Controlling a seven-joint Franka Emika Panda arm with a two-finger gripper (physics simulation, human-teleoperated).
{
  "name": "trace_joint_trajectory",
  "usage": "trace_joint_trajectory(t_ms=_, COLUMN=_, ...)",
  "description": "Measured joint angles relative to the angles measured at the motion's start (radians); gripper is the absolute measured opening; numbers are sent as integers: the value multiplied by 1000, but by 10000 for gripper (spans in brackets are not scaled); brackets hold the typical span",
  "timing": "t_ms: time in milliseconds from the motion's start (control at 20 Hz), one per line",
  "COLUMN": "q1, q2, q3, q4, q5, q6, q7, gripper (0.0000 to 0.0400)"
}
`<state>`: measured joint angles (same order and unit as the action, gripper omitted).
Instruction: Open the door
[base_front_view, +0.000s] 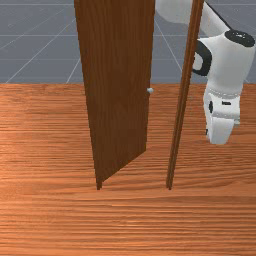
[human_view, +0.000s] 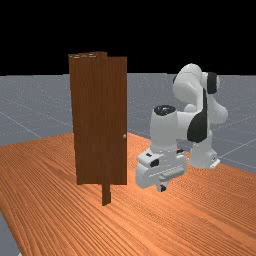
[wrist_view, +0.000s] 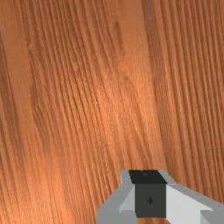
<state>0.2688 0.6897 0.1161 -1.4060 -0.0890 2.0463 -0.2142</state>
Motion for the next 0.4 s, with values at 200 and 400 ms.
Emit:
trace_joint_trajectory(t_ms=200, q1=-108, q2=-64, q3=40, q4=-135, q5=-36, q6=111, q7=-380, gripper=0)
trace_joint_trajectory(t_ms=400, q1=-434, q2=-101, q3=31, q4=-189, q5=-12, q6=134, q7=-1091, gripper=0)
